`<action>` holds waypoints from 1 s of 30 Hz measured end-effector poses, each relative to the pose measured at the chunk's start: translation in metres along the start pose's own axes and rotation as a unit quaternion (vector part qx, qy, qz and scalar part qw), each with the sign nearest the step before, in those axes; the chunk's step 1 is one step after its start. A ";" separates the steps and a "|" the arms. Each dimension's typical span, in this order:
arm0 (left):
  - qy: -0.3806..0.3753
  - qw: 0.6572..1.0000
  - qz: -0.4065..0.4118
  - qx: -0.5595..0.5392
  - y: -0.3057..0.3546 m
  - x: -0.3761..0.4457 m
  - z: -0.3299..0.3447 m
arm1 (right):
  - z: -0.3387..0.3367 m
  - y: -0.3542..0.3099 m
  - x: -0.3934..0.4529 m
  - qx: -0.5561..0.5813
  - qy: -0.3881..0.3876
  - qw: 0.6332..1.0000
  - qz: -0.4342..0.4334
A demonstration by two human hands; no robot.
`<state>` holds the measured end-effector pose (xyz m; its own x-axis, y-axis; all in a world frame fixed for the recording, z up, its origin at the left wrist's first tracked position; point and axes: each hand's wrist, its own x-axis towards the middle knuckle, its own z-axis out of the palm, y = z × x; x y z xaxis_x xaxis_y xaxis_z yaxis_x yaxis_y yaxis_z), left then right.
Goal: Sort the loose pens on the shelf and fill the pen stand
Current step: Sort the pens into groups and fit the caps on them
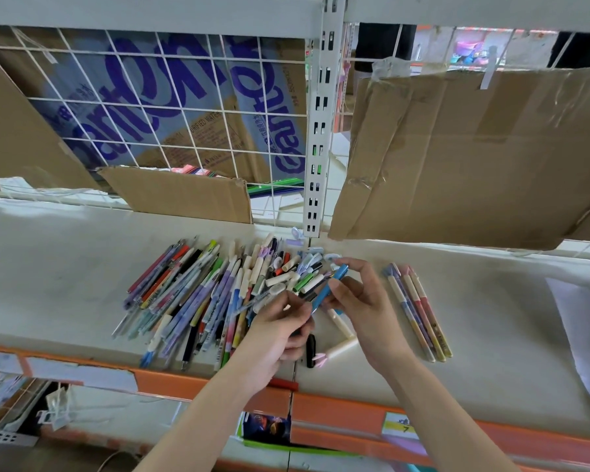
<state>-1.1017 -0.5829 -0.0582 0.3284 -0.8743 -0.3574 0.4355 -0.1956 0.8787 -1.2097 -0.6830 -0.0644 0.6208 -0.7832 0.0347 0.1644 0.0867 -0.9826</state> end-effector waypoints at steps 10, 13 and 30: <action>0.131 0.678 0.243 0.681 -0.029 0.026 -0.023 | -0.071 0.035 0.034 -0.660 0.045 0.740 -0.123; 0.133 0.640 0.251 0.714 -0.030 0.029 -0.020 | -0.079 0.051 0.032 -0.708 0.046 0.690 -0.141; 0.146 0.632 0.241 0.722 -0.035 0.029 -0.019 | -0.028 0.046 0.039 -0.634 -0.037 0.766 -0.096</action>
<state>-1.0918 -0.5932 -0.1050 0.3640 -0.9086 0.2046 -0.9235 -0.3237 0.2057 -1.1994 -0.7264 -0.1134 0.7286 -0.6649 0.1646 -0.5894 -0.7310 -0.3439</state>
